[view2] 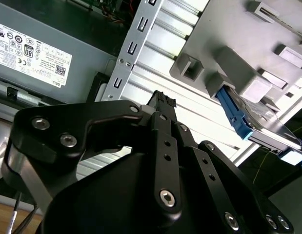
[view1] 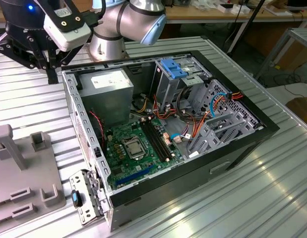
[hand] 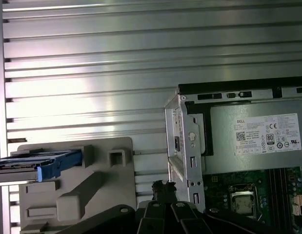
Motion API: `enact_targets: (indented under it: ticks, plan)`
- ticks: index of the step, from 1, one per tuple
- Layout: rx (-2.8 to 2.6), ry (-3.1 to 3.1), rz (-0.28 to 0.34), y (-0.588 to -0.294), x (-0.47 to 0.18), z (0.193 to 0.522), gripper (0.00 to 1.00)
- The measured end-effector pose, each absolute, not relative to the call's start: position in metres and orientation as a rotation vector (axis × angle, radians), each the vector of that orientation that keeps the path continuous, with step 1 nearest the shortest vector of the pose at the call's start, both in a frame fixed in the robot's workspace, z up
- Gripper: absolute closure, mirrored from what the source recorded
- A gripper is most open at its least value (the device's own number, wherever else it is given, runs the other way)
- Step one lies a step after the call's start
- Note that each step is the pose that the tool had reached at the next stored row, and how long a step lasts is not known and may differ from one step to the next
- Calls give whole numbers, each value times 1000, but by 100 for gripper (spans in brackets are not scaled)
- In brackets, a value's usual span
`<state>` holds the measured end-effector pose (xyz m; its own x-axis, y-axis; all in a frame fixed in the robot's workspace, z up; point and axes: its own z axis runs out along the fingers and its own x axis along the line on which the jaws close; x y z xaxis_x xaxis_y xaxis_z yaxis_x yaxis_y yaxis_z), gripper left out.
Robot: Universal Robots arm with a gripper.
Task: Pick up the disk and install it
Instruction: 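Reach for the disk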
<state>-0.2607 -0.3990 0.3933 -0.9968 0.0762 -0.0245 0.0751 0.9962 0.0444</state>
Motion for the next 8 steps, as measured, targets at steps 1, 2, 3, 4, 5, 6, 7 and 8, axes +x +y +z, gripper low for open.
enact_targets:
  ticks: [1,2,3,4,5,6,7,8]
  plan:
    - [118,3112,68,-399,-263,393,89]
    - [118,3113,68,-399,-265,393,89]
    - [118,3112,68,-399,-267,393,89]
    - [118,3112,68,-399,-268,393,89]
    - [118,3112,68,-399,-272,393,89]
    - [118,3112,68,-399,-275,393,89]
    - [118,3112,68,-399,-277,393,89]
    - [118,3113,68,-399,-281,393,89]
